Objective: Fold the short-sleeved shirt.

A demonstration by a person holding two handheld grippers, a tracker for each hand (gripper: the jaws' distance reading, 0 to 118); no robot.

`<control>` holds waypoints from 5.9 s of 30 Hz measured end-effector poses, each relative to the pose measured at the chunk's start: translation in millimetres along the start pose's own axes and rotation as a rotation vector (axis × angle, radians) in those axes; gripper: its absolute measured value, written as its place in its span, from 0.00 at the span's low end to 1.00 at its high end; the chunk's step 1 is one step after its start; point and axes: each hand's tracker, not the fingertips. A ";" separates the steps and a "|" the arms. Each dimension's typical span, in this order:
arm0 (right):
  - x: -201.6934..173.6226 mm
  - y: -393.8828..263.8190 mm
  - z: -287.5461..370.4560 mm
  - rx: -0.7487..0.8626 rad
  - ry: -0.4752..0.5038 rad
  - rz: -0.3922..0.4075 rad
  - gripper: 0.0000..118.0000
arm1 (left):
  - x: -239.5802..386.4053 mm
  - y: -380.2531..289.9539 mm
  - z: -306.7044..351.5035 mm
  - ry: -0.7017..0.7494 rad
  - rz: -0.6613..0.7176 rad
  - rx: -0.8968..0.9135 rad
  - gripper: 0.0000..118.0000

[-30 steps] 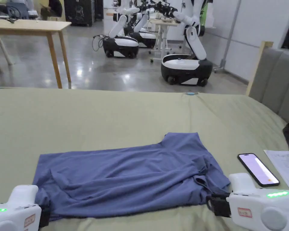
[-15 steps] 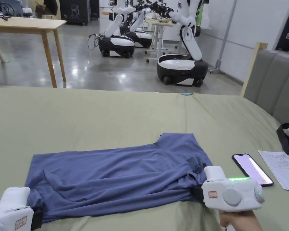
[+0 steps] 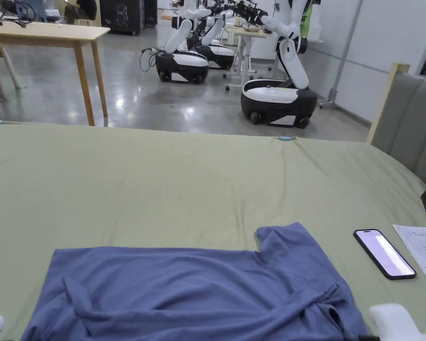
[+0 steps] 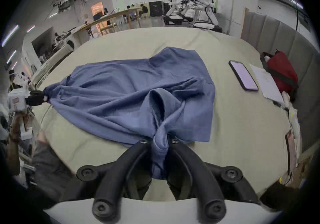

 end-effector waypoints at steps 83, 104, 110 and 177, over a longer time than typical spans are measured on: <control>99.4 152.0 -148.1 0.038 -0.117 -0.095 0.90 | -27.9 122.3 -163.3 0.057 0.045 -0.068 0.03; 60.5 150.0 -64.4 0.138 -0.084 0.052 0.01 | -20.2 108.7 -66.9 -0.033 0.006 0.087 0.03; 40.5 83.0 40.1 0.262 -0.014 0.073 0.01 | -24.2 52.9 20.2 -0.106 0.029 0.173 0.03; -34.5 -54.7 167.2 0.503 0.121 -0.059 0.00 | -62.7 -50.5 -36.3 -0.530 0.590 0.142 1.00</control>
